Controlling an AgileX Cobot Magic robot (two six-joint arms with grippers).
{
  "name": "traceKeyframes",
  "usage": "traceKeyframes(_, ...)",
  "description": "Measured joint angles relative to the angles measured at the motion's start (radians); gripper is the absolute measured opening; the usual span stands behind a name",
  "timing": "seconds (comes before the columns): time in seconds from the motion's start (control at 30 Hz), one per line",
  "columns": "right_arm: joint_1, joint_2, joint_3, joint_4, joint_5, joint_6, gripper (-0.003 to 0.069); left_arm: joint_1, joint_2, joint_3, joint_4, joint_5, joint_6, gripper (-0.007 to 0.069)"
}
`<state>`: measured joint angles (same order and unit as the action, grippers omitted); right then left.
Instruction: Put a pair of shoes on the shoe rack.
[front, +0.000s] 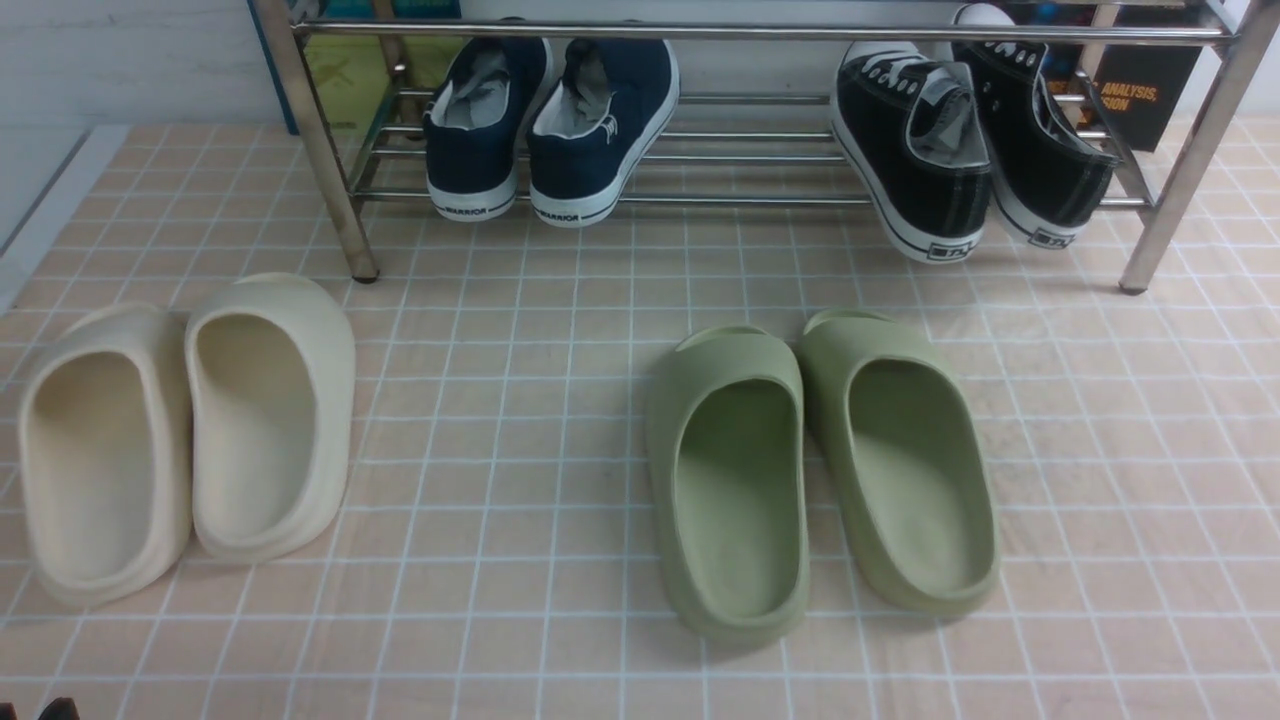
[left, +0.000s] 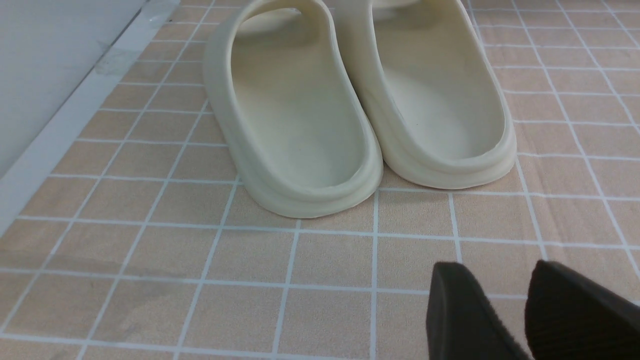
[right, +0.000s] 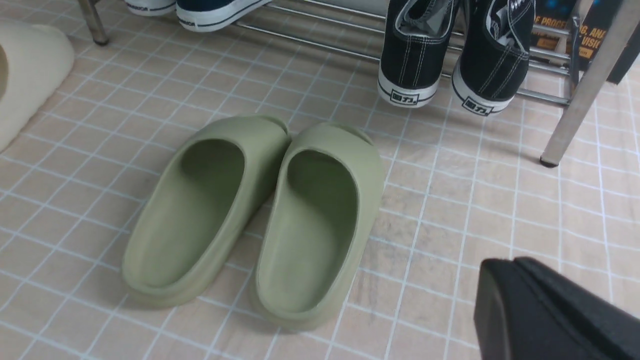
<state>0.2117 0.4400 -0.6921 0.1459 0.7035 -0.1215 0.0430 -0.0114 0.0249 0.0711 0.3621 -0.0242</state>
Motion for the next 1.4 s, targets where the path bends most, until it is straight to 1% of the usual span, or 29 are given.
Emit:
traceKeyframes(0.1, -0.004, -0.092, 0.172, 0.006, -0.175, 0.001, -0.0015, 0.000, 0.000, 0.000, 0.000, 0.000, 0.000, 0.0239)
traceKeyframes(0.17, -0.025, -0.166, 0.288, 0.006, -0.301, 0.015, -0.0015, 0.000, 0.000, 0.000, 0.000, 0.000, 0.000, 0.0239)
traceKeyframes(0.23, -0.073, -0.253, 0.414, -0.002, -0.402, 0.062, -0.0015, 0.000, 0.000, 0.000, 0.000, 0.000, 0.000, 0.0239)
traceKeyframes(0.3, -0.138, -0.337, 0.527, -0.026, -0.454, 0.131, -0.0015, 0.000, 0.000, 0.000, 0.000, 0.000, 0.000, 0.0239)
traceKeyframes(0.37, -0.196, -0.396, 0.611, -0.064, -0.473, 0.200, -0.0015, 0.000, 0.000, 0.000, 0.000, 0.000, 0.000, 0.0239)
traceKeyframes(0.47, -0.260, -0.446, 0.701, -0.129, -0.474, 0.291, -0.0015, 0.000, -0.001, 0.000, 0.000, 0.000, 0.000, 0.0239)
traceKeyframes(0.57, -0.279, -0.449, 0.716, -0.163, -0.421, 0.325, -0.0019, 0.000, -0.001, 0.000, 0.000, 0.000, 0.000, 0.0239)
traceKeyframes(0.7, -0.279, -0.449, 0.716, -0.177, -0.378, 0.328, -0.0019, 0.000, -0.001, 0.000, 0.000, 0.000, 0.000, 0.0239)
traceKeyframes(0.8, -0.279, -0.449, 0.710, -0.178, -0.347, 0.305, -0.0019, 0.000, -0.001, 0.000, 0.000, 0.000, 0.000, 0.0239)
traceKeyframes(1.4, -0.279, -0.449, 0.708, -0.178, -0.332, 0.295, -0.0014, 0.000, -0.001, 0.000, 0.000, 0.000, 0.000, 0.0239)
